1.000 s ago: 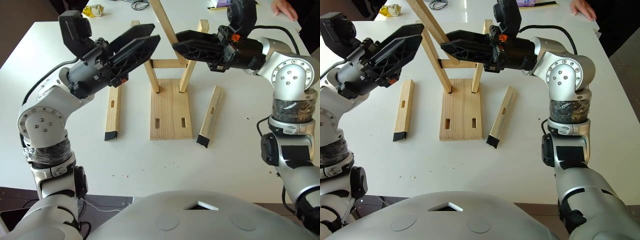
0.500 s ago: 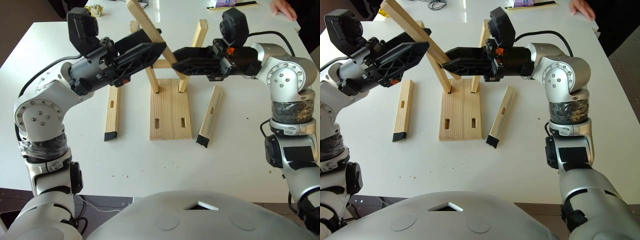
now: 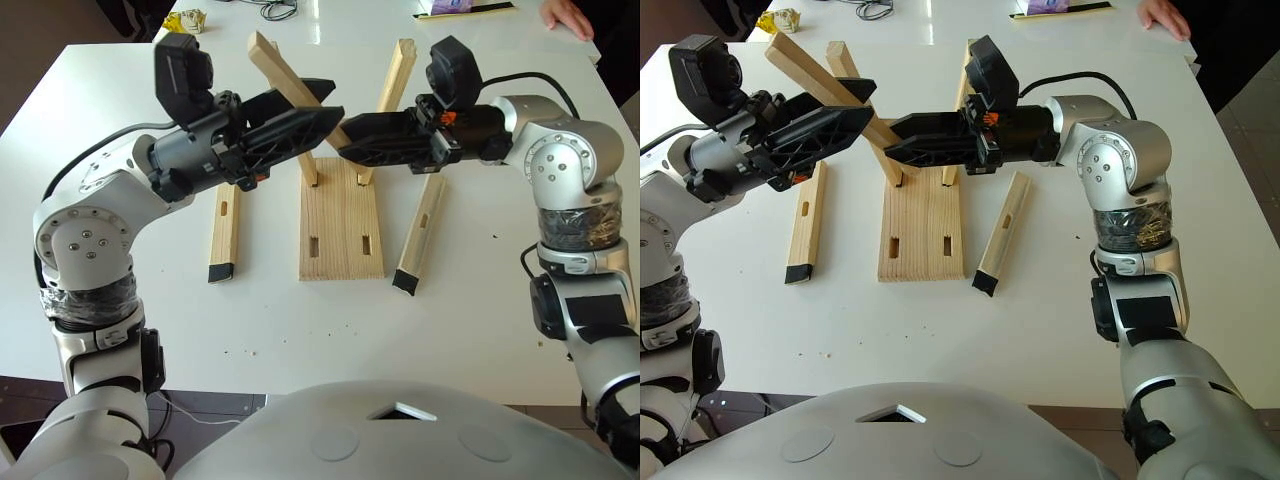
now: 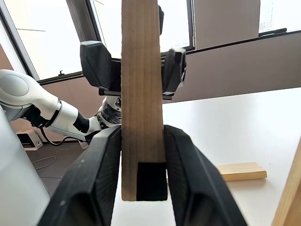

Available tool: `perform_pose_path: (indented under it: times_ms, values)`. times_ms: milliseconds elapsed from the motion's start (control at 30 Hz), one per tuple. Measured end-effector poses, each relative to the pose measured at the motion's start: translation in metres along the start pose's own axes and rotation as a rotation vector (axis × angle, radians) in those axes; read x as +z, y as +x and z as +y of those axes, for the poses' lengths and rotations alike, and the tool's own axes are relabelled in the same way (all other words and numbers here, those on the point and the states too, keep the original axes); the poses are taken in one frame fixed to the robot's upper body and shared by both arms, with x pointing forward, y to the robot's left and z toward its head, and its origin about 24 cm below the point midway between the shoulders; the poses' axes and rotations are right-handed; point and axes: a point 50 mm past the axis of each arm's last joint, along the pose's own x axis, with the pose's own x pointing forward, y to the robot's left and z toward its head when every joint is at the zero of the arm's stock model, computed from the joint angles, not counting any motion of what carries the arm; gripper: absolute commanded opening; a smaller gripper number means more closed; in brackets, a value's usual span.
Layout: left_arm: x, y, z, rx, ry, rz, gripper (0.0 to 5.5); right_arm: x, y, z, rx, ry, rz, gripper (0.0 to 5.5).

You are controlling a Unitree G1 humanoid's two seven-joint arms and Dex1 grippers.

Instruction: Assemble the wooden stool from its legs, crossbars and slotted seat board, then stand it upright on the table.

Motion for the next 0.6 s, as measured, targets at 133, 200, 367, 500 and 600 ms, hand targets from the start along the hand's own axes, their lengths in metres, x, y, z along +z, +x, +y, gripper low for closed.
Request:
perform_pose_path:
  times_ms: [133, 200, 367, 500, 600]
  values:
    - [0.0002, 0.0, 0.0, 0.0, 0.001, -0.001, 2.38, -0.0003, -0.0007, 0.0009, 0.006, 0.0, 0.007, 1.31]
    - [0.0002, 0.0001, -0.0002, -0.001, 0.003, 0.0, 2.03, -0.0004, -0.0007, 0.0013, 0.008, -0.001, 0.011, 1.31]
    - [0.0005, -0.0001, -0.0003, 0.003, 0.01, 0.004, 1.38, -0.0018, -0.0021, 0.0023, 0.011, 0.0, 0.025, 1.31]
    - [-0.0002, -0.0001, -0.0024, 0.001, 0.018, 0.013, 1.38, -0.0026, -0.0027, 0.0032, 0.018, 0.001, 0.029, 1.31]
    - [-0.0019, -0.0008, -0.0035, -0.001, 0.018, 0.016, 1.38, -0.0036, -0.0032, 0.0035, 0.023, 0.005, 0.039, 1.31]
